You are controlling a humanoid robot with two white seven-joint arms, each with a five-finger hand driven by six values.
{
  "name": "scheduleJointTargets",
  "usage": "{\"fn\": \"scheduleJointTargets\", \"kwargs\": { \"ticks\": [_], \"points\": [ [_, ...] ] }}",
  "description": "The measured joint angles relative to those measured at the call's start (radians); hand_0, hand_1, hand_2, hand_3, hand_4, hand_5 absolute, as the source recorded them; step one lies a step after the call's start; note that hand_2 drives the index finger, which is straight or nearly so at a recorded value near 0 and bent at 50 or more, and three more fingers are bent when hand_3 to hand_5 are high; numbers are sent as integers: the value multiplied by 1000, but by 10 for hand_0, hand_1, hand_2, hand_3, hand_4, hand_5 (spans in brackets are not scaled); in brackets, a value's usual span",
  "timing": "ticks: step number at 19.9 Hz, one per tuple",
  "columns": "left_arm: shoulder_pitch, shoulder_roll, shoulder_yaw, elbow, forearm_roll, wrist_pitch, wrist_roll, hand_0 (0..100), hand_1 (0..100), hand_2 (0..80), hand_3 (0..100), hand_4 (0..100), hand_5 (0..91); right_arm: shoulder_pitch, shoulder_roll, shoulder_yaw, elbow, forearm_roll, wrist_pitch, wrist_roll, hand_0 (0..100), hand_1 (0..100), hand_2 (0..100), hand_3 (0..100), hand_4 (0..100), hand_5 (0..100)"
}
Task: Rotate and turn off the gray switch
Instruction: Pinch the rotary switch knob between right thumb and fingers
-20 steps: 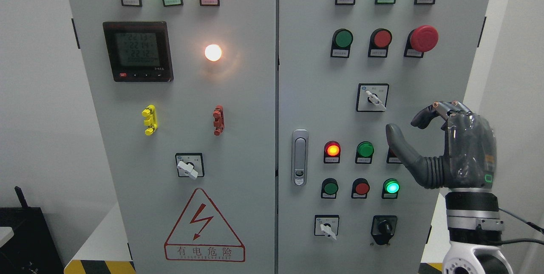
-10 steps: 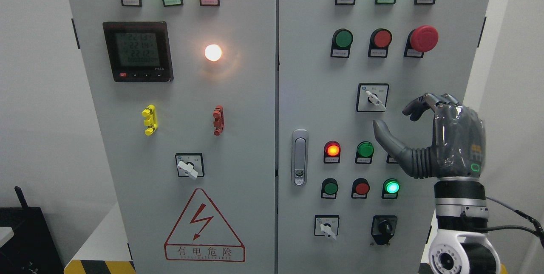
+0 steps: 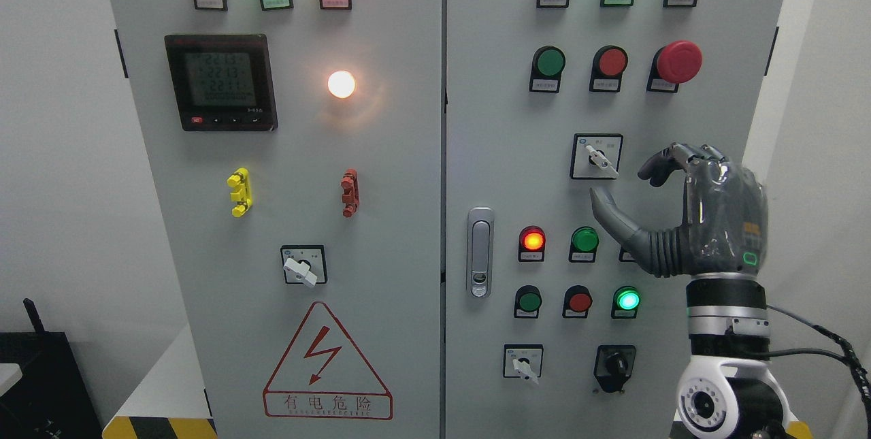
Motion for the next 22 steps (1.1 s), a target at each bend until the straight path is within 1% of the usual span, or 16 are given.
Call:
{"fn": "scheduleJointTargets", "kwargs": {
  "ticks": [10,18,22],
  "points": [
    [0,0,0,0,0,0,-1,120,389,0,0,0,0,-14,3,4,15,1,13,0,66,386,625,685,638,726],
    [0,0,0,0,0,0,-3,120,389,0,0,0,0,-24,4,5,23,-2,18,-3,90,317,630,681,637,725],
    [0,0,0,0,0,0,-2,120,389,0,0,0,0,-27,14,12,28,-2,19,-3,99,303,643,681,636,723]
  ]
}}
